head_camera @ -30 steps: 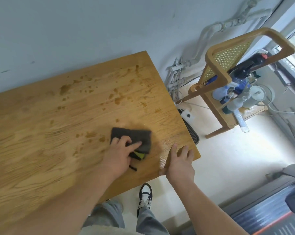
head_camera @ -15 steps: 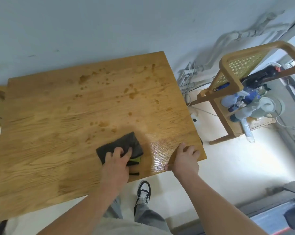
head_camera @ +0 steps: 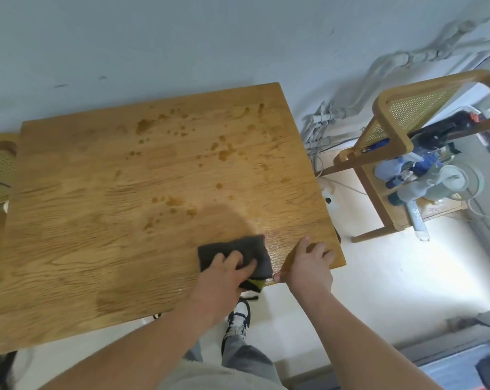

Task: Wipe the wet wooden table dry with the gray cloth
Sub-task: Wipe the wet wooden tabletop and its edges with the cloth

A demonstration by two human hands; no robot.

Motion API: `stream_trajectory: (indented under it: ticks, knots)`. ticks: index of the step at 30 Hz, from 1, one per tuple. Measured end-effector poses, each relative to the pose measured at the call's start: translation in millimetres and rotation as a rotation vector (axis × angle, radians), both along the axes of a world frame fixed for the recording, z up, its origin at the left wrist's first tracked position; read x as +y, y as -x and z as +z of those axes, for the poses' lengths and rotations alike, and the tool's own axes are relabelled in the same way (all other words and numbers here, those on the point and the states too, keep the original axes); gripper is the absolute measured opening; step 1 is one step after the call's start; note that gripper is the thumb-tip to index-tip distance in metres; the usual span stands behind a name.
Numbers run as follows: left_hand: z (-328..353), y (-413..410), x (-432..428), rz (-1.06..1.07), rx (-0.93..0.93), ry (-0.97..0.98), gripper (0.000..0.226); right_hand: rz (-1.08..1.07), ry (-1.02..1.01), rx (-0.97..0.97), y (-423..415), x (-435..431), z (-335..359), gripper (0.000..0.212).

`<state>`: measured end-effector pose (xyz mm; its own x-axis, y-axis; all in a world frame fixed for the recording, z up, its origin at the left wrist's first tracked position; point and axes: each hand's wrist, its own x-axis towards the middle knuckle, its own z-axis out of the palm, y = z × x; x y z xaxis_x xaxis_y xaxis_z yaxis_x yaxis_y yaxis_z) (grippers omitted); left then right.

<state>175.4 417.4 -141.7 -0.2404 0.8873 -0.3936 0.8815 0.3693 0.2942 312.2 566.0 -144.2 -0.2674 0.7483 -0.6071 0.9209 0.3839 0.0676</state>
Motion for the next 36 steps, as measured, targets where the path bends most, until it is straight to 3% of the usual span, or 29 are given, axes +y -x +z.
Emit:
stream_trajectory:
  ticks: [3,4,7,9,14,15,19,20,23,25,28,31,35,36]
  knots:
    - [-5.2,41.9,7.7,-0.252,0.032,0.008,0.066,0.011,-0.014,0.022,-2.0,0.5,1.5,0.129]
    - [-5.2,54.9,10.2,-0.199,0.06,0.014,0.067,0.012,-0.018,0.024,-1.2,0.5,1.8,0.129]
    - [-2.1,54.9,21.3,0.235,0.075,-0.013,0.066,-0.007,-0.011,0.027,0.8,-0.1,0.9,0.132]
    - [1.7,30.7,31.2,0.271,0.053,-0.011,0.066,-0.011,-0.012,0.026,0.7,-0.5,-0.3,0.133]
    - [-3.0,36.7,53.1,-0.359,0.017,0.017,0.067,-0.056,-0.014,0.097,-3.8,1.1,-4.8,0.125]
    - [-6.1,47.5,62.3,-0.35,0.047,0.014,0.067,-0.069,-0.011,0.112,-3.6,2.1,-5.7,0.129]
    - [-4.6,32.4,101.4,0.152,0.017,-0.022,0.063,-0.101,0.015,0.122,-0.7,2.1,-8.2,0.132]
    - [-3.3,20.2,109.8,0.138,0.007,-0.016,0.062,-0.106,0.004,0.116,-0.9,0.5,-9.8,0.13]
    - [-1.8,9.1,130.6,-0.199,-0.026,0.03,0.065,-0.063,-0.125,0.119,-4.1,-1.7,-8.8,0.102]
    - [-3.1,26.6,150.5,-0.334,0.01,0.035,0.066,-0.08,-0.088,0.16,-6.0,-1.0,-6.2,0.106]
    - [-5.7,35.9,176.4,-0.169,0.077,0.0,0.07,-0.111,0.009,0.172,-5.6,3.0,-2.7,0.127]
    - [-5.2,8.4,186.2,0.028,0.07,-0.005,0.072,-0.138,0.026,0.179,-5.3,3.4,-0.9,0.128]
    - [-1.5,0.8,173.4,-0.376,-0.002,-0.011,0.061,-0.121,0.014,0.18,-8.8,1.8,1.2,0.092]
    - [-1.9,14.3,171.7,-0.45,0.001,-0.006,0.061,-0.114,0.011,0.184,-8.9,2.0,0.5,0.095]
